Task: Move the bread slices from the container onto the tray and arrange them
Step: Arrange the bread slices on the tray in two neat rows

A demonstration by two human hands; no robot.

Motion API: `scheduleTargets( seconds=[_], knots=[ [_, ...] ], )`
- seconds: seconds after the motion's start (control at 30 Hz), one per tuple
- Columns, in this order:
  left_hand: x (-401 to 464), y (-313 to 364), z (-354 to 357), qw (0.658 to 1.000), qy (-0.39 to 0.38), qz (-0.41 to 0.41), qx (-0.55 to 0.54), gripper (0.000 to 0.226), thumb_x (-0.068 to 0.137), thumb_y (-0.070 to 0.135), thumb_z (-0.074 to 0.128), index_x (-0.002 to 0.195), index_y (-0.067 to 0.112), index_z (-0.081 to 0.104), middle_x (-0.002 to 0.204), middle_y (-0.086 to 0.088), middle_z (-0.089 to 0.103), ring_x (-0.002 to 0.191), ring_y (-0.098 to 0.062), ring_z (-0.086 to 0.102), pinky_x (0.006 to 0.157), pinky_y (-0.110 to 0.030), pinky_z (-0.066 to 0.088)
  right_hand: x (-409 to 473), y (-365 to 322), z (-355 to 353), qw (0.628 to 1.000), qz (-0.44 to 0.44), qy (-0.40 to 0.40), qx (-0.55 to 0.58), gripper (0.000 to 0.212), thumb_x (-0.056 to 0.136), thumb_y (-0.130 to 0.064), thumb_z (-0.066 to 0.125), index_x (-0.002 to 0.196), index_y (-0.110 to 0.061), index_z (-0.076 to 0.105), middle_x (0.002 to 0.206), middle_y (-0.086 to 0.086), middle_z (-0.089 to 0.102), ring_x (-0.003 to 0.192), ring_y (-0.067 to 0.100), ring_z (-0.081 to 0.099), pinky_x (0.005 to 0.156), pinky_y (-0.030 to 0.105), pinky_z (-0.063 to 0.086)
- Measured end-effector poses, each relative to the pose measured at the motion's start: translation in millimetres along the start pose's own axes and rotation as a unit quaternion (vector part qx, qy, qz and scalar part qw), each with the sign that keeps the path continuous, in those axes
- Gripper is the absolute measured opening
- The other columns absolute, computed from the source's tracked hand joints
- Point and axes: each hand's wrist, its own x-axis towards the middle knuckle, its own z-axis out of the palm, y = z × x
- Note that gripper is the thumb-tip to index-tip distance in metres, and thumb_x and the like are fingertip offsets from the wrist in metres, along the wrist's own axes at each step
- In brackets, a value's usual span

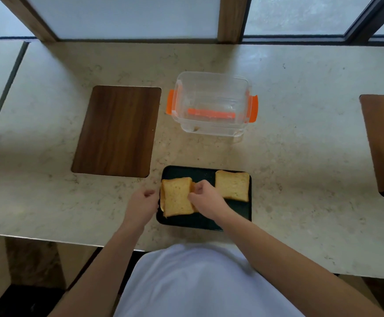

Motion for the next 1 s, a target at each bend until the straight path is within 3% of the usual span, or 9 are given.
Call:
scheduleTargets(
  seconds=[0.07, 0.27, 0.37, 0.5, 0.6, 0.7, 0.77, 0.87, 1.0],
  knots=[
    [-4, -2, 2, 1.0, -0.02, -0.004, -0.011, 0.023, 0.084, 0.018, 0.057, 0.064, 0.026, 0.065, 0.069, 0.001, 0.066, 0.071, -0.018, 0.062, 0.068, -0.036, 0.053, 2, -6, 5, 1.0, 0.007, 0.002, 0.0, 0.053, 0.09, -0.031, 0.059, 0.139, -0.016, 0.045, 0.104, -0.004, 0.062, 0.087, 0.012, 0.063, 0.067, 0.031, 0.054],
    [-2, -5, 8, 0.998, -0.058, -0.026, 0.0, 0.016, 0.089, 0.015, 0.055, 0.088, 0.007, 0.07, 0.078, -0.007, 0.067, 0.071, -0.02, 0.065, 0.058, -0.03, 0.052, 0, -7, 11, 1.0, 0.02, 0.008, -0.001, 0.055, 0.089, -0.028, 0.059, 0.14, -0.014, 0.042, 0.102, -0.004, 0.061, 0.086, 0.013, 0.064, 0.072, 0.037, 0.057],
    [-2, -3, 8, 0.998, -0.067, -0.013, 0.008, 0.016, 0.087, 0.014, 0.057, 0.076, 0.004, 0.063, 0.072, -0.012, 0.058, 0.068, -0.024, 0.056, 0.063, -0.035, 0.045, 1, -4, 13, 0.999, 0.032, 0.008, 0.041, 0.056, 0.09, -0.025, 0.061, 0.141, -0.014, 0.041, 0.098, -0.01, 0.057, 0.082, 0.007, 0.06, 0.077, 0.036, 0.058],
    [0, -3, 8, 0.996, -0.084, -0.03, -0.003, 0.023, 0.086, 0.015, 0.059, 0.066, 0.014, 0.049, 0.068, -0.005, 0.046, 0.065, -0.018, 0.048, 0.064, -0.033, 0.034, 1, 0, 11, 0.993, 0.07, -0.009, 0.097, 0.051, 0.092, -0.024, 0.062, 0.139, -0.014, 0.045, 0.109, 0.002, 0.063, 0.097, 0.017, 0.064, 0.081, 0.036, 0.06],
    [3, -3, 8, 0.994, -0.102, -0.033, -0.007, 0.011, 0.087, 0.018, 0.062, 0.09, 0.009, 0.068, 0.091, -0.004, 0.066, 0.087, -0.019, 0.062, 0.072, -0.033, 0.045, -4, 6, 7, 0.985, 0.082, -0.022, 0.147, 0.022, 0.093, -0.022, 0.062, 0.115, -0.021, 0.055, 0.103, 0.007, 0.07, 0.09, 0.016, 0.069, 0.069, 0.029, 0.059],
    [5, 1, 11, 0.994, -0.109, -0.022, -0.01, 0.027, 0.086, 0.018, 0.068, 0.112, 0.011, 0.066, 0.108, -0.005, 0.066, 0.102, -0.022, 0.061, 0.083, -0.037, 0.049, -11, 17, -1, 0.971, 0.079, -0.035, 0.225, 0.013, 0.095, -0.023, 0.064, 0.107, -0.02, 0.059, 0.092, 0.009, 0.075, 0.076, 0.016, 0.074, 0.065, 0.026, 0.06],
    [5, 4, 13, 0.992, -0.127, -0.01, -0.005, 0.029, 0.085, 0.014, 0.07, 0.114, 0.011, 0.066, 0.111, -0.007, 0.065, 0.105, -0.024, 0.06, 0.089, -0.042, 0.051, -16, 26, -6, 0.967, 0.074, -0.035, 0.243, 0.017, 0.096, -0.028, 0.063, 0.108, -0.017, 0.063, 0.085, 0.007, 0.076, 0.075, 0.017, 0.077, 0.065, 0.027, 0.06],
    [4, 13, 16, 0.985, -0.172, 0.001, -0.014, 0.022, 0.086, 0.011, 0.072, 0.108, 0.013, 0.068, 0.113, -0.011, 0.066, 0.104, -0.026, 0.062, 0.082, -0.04, 0.053, -23, 38, -14, 0.96, 0.073, -0.028, 0.268, 0.024, 0.096, -0.037, 0.063, 0.105, -0.015, 0.066, 0.079, 0.002, 0.075, 0.072, 0.015, 0.075, 0.067, 0.027, 0.059],
    [-2, 30, 19, 0.968, -0.248, 0.038, 0.001, 0.021, 0.085, 0.015, 0.075, 0.103, 0.024, 0.072, 0.111, -0.004, 0.068, 0.102, -0.022, 0.065, 0.085, -0.04, 0.055, -31, 52, -31, 0.951, 0.052, -0.02, 0.304, 0.033, 0.091, -0.04, 0.072, 0.115, -0.019, 0.065, 0.107, 0.006, 0.074, 0.086, 0.016, 0.076, 0.074, 0.029, 0.061]
  ],
)
